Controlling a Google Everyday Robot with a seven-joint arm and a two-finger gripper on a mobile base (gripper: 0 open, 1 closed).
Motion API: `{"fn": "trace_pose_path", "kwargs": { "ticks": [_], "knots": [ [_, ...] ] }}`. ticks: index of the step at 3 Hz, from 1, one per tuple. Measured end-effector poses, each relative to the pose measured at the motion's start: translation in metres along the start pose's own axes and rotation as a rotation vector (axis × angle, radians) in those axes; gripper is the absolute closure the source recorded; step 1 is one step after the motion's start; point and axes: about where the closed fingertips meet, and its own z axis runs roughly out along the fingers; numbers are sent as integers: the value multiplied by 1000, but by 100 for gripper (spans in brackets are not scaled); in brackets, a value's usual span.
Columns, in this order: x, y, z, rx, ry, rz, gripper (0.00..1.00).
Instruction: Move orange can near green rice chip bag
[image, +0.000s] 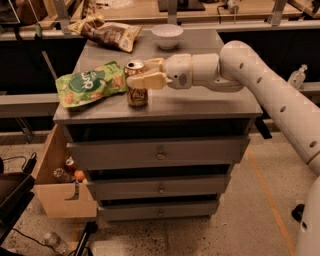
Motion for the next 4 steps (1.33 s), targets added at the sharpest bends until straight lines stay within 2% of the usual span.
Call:
{"fn": "trace_pose_path", "kwargs": {
  "ticks": [1,2,4],
  "knots": [
    [0,1,3,-4,1,1,82],
    [-1,2,7,-11,1,0,52],
    [-1,4,12,-21,0,0,4]
  ]
}}
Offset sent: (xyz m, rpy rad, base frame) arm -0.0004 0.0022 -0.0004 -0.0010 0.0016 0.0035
